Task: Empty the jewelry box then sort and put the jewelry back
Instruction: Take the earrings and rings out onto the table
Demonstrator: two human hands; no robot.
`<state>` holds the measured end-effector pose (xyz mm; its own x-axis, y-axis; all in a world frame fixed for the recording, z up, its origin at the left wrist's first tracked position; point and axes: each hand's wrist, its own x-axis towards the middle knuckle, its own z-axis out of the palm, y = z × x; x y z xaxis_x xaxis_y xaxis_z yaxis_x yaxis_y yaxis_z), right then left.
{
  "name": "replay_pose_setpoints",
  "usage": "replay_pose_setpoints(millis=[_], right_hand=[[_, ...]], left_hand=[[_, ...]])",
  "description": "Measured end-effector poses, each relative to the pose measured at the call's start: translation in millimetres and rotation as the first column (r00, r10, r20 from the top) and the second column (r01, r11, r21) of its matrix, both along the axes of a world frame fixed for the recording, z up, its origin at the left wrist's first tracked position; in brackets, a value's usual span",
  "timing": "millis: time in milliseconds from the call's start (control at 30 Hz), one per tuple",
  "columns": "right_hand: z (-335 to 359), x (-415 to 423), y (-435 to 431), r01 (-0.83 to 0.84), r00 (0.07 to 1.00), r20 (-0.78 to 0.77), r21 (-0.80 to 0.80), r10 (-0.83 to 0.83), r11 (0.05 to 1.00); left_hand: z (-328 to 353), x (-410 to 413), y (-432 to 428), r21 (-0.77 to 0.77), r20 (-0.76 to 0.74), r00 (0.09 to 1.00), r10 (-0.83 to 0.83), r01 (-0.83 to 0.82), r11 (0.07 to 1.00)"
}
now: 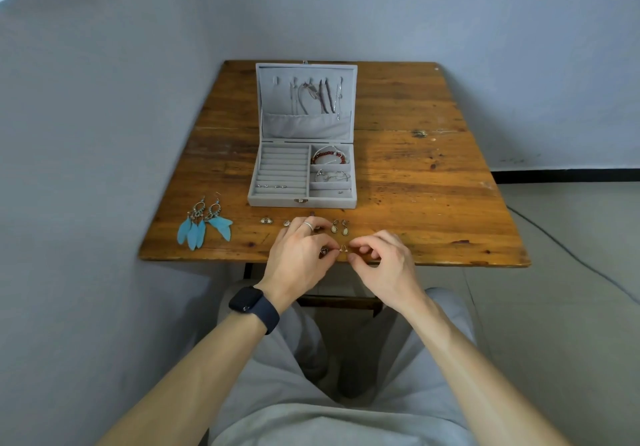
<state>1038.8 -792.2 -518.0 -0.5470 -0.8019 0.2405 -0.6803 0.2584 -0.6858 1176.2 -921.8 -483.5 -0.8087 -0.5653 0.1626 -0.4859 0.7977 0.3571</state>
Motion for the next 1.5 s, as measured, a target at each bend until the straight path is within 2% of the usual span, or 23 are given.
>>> replay_pose_setpoints(millis=[133,267,467,733,933,1033,1133,1367,1500], right_hand=[[6.3,-3.2,4.9,-0.024,0.998,0.062,0.03,0.022,0.999],[13.3,-7.8,4.1,-0.025,0.99,0.143,0.064,0.016,0.998],[25.1,-5.4,-9.7,-0.043,0.991,0.134,0.085,0.031,0.995],[56.0,-0.3,-76.7,-0.081,0.997,-0.009,0.077,0.082,0.994],[53.5,-7.4,-146.3,-0.094,0.962,-0.233,0.216,0.145,0.972],[53.1,-8.5,-166.6,-0.11,0.943,-0.271,0.291,0.192,0.95],[52.6,-7.8,-175.5,-0.125,0.929,-0.3,0.295,0.216,0.947],[52.0,-4.4,-175.1,-0.161,0.888,-0.373,0.295,0.269,0.942],[57.7,-3.7,-175.8,-0.176,0.891,-0.358,0.299,0.281,0.938]], left_hand=[[10.1,10.6,-15.3,0.011,-0.084,0.996,0.018,-0.017,1.0],[24.9,30.4,-45.9,0.03,-0.178,0.977,0.116,-0.112,0.993],[33.1,48.7,-85.6,0.057,-0.133,0.965,0.227,-0.221,0.974],[30.5,26.5,-119.2,0.015,-0.056,0.966,0.251,-0.25,0.968],[34.6,11.3,-138.3,-0.012,0.069,0.972,0.224,-0.223,0.975],[37.8,6.0,-144.3,-0.043,0.104,0.976,0.189,-0.186,0.982],[36.6,3.5,-148.1,-0.075,0.136,0.978,0.157,-0.147,0.986],[26.7,1.1,-142.8,-0.199,0.071,0.992,0.109,-0.093,0.976],[24.6,0.3,-141.5,-0.237,0.06,0.991,0.119,-0.102,0.966]])
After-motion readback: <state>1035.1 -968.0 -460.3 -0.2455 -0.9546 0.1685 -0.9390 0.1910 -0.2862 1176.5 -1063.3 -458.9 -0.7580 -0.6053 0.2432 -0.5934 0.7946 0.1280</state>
